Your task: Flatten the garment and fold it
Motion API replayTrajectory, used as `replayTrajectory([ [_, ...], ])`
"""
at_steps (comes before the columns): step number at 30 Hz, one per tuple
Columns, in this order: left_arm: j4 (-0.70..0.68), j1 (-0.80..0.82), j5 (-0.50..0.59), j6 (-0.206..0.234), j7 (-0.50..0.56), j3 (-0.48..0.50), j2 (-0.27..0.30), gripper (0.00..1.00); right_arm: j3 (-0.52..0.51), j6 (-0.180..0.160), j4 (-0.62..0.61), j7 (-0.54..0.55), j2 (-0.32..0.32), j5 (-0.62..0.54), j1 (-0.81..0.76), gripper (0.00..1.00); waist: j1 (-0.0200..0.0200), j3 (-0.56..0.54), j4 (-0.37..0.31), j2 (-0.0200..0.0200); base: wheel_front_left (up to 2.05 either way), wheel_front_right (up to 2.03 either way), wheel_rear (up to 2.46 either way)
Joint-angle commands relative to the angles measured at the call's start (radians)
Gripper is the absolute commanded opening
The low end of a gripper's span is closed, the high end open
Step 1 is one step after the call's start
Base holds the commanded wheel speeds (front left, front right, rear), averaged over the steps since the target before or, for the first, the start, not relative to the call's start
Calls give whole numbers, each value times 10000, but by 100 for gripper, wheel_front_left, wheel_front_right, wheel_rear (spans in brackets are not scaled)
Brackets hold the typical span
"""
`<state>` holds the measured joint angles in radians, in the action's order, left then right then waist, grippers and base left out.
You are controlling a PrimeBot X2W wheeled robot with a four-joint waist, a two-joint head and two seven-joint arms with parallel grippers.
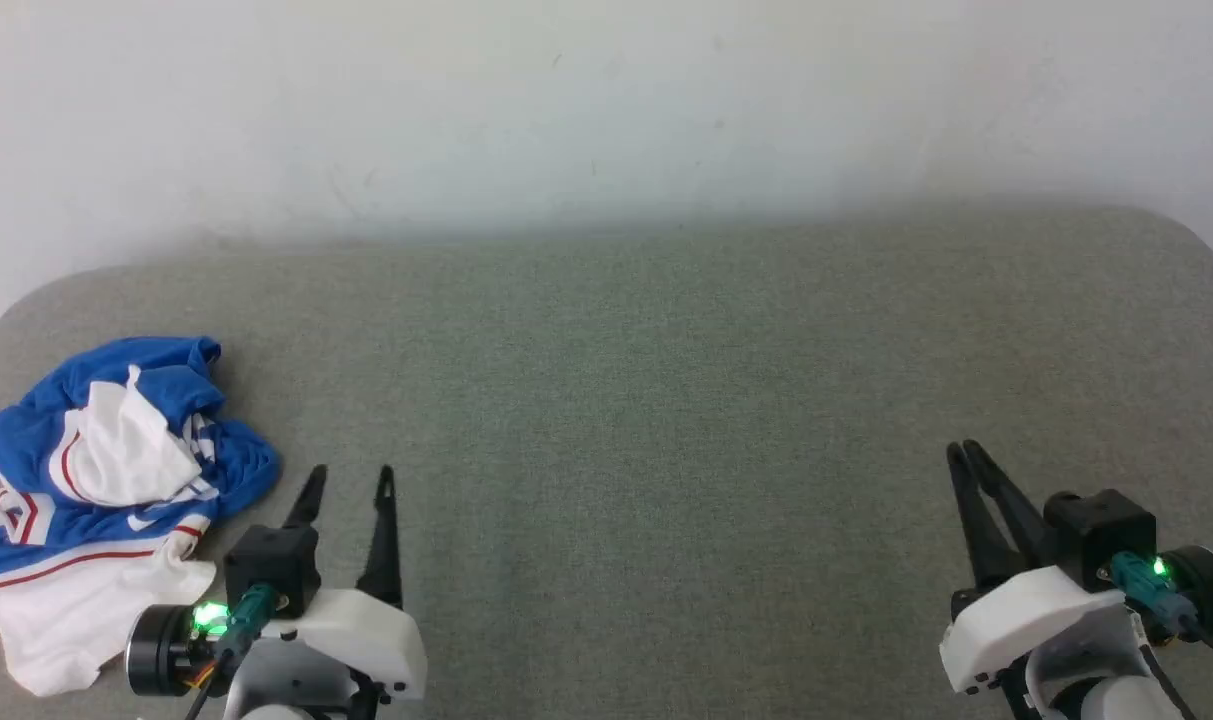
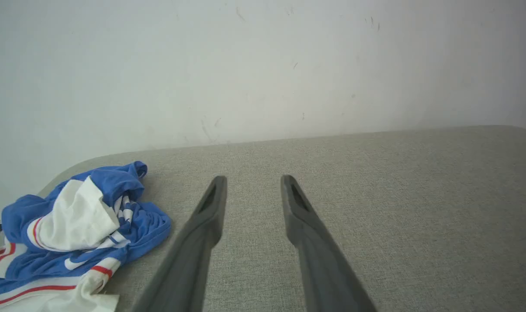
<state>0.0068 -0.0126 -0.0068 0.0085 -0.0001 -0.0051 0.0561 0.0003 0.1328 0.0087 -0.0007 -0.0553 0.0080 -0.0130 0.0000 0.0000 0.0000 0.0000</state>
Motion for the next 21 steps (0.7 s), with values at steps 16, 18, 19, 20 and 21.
replayTrajectory([
  [16,-63,-182,-77,21,-341,28,-8,100,-328,-3,62,-340,7,220,-65,100,0,-11,24,0,0,0,0],
  [18,-69,-198,-89,25,-383,33,-9,100,-380,-3,69,-382,7,213,-66,100,0,-5,37,0,0,0,0],
  [19,-70,-204,-94,27,-403,35,-9,100,-408,-3,75,-403,8,214,-64,100,0,-3,46,0,0,0,0],
  [20,-72,-210,-100,30,-424,39,-10,100,-435,-3,82,-423,8,219,-62,100,0,-1,58,0,0,0,0],
  [21,-74,-214,-108,35,-445,44,-10,100,-458,-4,85,-444,9,227,-61,100,0,1,73,0,0,0,0],
])
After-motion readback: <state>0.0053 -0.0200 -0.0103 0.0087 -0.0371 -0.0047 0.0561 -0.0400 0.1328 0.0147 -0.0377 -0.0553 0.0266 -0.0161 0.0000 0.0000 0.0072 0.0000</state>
